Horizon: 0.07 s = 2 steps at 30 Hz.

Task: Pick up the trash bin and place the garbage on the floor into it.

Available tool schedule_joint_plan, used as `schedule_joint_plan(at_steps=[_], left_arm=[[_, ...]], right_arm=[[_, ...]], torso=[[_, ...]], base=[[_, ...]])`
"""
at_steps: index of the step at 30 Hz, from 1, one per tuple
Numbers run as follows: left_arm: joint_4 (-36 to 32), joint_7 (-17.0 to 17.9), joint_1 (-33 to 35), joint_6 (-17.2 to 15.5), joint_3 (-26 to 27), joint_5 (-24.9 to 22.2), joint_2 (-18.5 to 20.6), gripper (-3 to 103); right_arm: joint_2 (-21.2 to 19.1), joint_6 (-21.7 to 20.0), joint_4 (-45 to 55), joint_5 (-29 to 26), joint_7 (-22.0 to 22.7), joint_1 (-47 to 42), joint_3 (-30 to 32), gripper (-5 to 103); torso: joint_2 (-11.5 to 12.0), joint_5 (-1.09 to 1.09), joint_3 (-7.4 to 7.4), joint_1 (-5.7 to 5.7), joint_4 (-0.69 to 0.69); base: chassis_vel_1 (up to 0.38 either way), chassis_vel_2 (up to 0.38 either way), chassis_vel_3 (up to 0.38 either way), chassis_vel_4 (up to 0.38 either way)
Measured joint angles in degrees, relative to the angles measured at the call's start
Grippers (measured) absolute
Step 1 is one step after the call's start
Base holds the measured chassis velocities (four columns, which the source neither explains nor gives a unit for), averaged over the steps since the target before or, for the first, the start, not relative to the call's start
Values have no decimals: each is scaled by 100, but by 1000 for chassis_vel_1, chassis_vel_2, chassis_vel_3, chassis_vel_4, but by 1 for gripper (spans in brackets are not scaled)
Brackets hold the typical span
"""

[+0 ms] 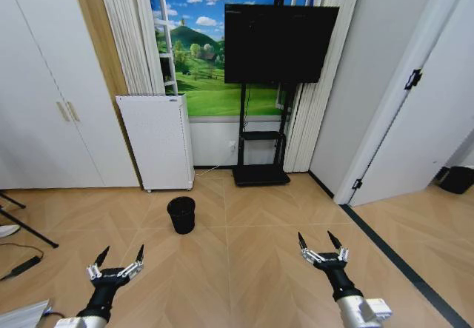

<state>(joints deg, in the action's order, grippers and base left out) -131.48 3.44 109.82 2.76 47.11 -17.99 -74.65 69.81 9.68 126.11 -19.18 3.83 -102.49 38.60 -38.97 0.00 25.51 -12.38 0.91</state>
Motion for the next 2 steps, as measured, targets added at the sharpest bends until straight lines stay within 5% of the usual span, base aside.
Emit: schedule_joint_plan(at_steps=[2], left_arm=[[0,0,0,0,0,0,0,100]], right_arm=[[0,0,0,0,0,0,0,100]], torso=[[0,0,0,0,0]], base=[[0,0,0,0]])
